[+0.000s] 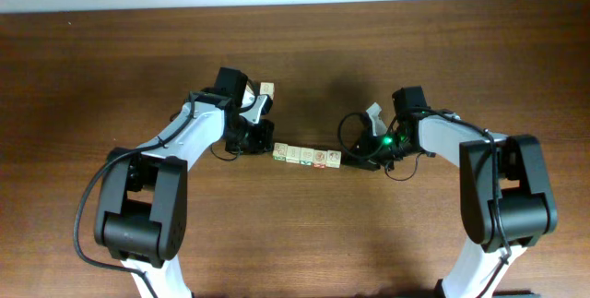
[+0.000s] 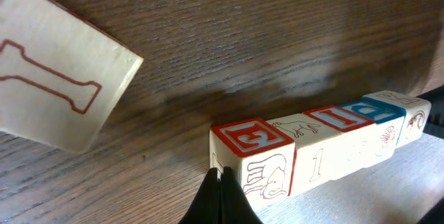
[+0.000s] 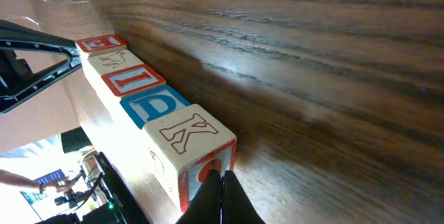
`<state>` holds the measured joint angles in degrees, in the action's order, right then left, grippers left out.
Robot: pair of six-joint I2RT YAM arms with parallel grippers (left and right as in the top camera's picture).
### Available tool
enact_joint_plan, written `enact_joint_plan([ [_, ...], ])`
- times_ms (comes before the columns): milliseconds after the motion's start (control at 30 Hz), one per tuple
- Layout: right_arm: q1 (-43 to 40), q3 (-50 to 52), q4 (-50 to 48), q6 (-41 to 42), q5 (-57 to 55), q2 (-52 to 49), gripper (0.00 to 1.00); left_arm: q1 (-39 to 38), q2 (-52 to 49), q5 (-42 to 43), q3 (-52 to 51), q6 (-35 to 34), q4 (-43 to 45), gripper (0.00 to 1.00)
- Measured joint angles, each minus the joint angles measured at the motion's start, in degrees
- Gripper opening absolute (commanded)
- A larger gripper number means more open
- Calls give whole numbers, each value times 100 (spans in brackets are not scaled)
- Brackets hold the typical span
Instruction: Rotate 5 blocks
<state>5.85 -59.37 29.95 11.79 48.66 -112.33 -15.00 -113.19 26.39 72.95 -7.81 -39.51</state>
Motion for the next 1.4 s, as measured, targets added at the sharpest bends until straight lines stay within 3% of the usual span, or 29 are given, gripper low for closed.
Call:
enact_joint_plan([
  [733,374,0,278,243,-560,1010,4,-4,0,-140,0,0,13,0],
  [1400,866,-313,389,1108,-1460,1019,4,17,0,-389,-17,2,11,0],
])
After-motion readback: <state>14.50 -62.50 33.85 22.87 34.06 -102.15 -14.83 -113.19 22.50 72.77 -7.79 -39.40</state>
